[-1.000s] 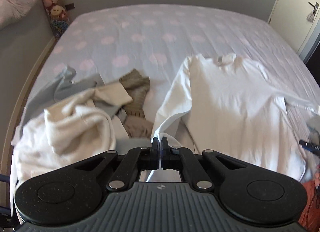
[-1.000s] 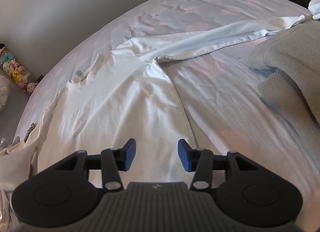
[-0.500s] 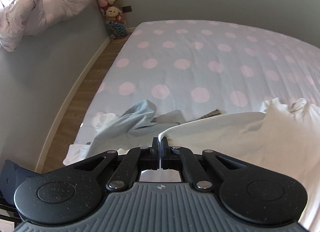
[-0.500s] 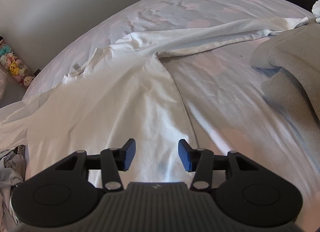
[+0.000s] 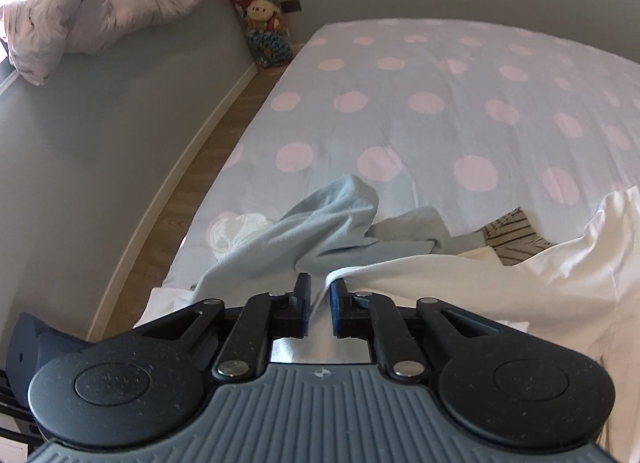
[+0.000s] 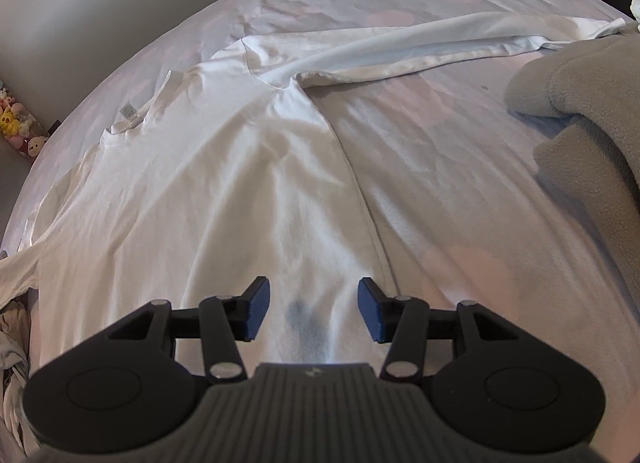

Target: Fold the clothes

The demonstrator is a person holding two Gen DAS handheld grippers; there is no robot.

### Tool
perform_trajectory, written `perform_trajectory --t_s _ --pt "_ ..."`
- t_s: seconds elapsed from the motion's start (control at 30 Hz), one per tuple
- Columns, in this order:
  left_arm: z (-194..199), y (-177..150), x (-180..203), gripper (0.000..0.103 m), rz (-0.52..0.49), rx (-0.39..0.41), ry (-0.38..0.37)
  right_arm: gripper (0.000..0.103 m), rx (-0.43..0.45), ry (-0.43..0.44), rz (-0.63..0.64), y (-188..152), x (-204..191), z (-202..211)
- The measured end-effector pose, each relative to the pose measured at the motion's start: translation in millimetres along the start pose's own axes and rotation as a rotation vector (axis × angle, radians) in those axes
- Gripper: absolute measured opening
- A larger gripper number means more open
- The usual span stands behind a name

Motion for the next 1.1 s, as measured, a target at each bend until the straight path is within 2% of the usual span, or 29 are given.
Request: perform_trajectory --t_s 0.03,0.1,0.2,0.3,0.4,0.5,0.6,0.77,0.93,1.0,1.1 --pt "10.4 1.0 4.0 0.017 -0.011 0.035 -0.009 0.053 -0.001 0.000 0.000 0.0 0.0 0.0" --pt "38.0 0.0 18.2 0.029 -0.039 0.108 -0.018 0.053 0.001 0.004 -0.005 -0.2 0.1 1.5" --pt "77.1 -16.4 52.1 0.040 -0.091 0.165 -0.110 0.053 0.007 0.011 -0.013 -0.4 1.6 5.7" --pt "104.9 -49.4 94.5 0.040 -0.156 0.125 -0.234 0.054 0.016 0.025 -0.029 0.1 4.5 11.8" --pt "117.1 -96.5 139.1 0.040 -0.230 0.036 -0.343 0.054 0.022 0.042 -0.058 0.9 10.6 17.9" --pt "115.5 -149.4 174.7 0.040 -0.280 -0.075 -0.426 0.056 0.032 0.061 -0.091 1.7 17.3 25.6" --pt "106.5 -197.3 202.6 0.037 -0.327 -0.178 -0.470 0.060 0.044 0.085 -0.121 2.6 21.9 33.3" --pt "78.0 -259.4 231.5 0.037 -0.356 -0.353 -0.445 0.061 0.056 0.112 -0.129 2.9 22.6 43.0" --pt "44.4 -305.5 246.2 0.037 -0.402 -0.524 -0.320 0.063 0.088 0.134 -0.094 2.4 16.5 54.4" --pt "32.7 -317.0 252.1 0.037 -0.408 -0.575 -0.303 0.064 0.100 0.142 -0.079 1.6 14.9 58.1" --pt "22.3 -329.6 259.2 0.037 -0.419 -0.612 -0.285 0.067 0.111 0.153 -0.062 0.1 13.3 62.0"
Point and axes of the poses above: each gripper's, at about its wrist camera, not at the fingertips, and z roughly against the way its jaws point, x to its right, y to its top, the point moved 7 cm from there along -z, roughly the way its jaws point, and after that the axes turned 11 degrees about -y, right-handed, at the moved point
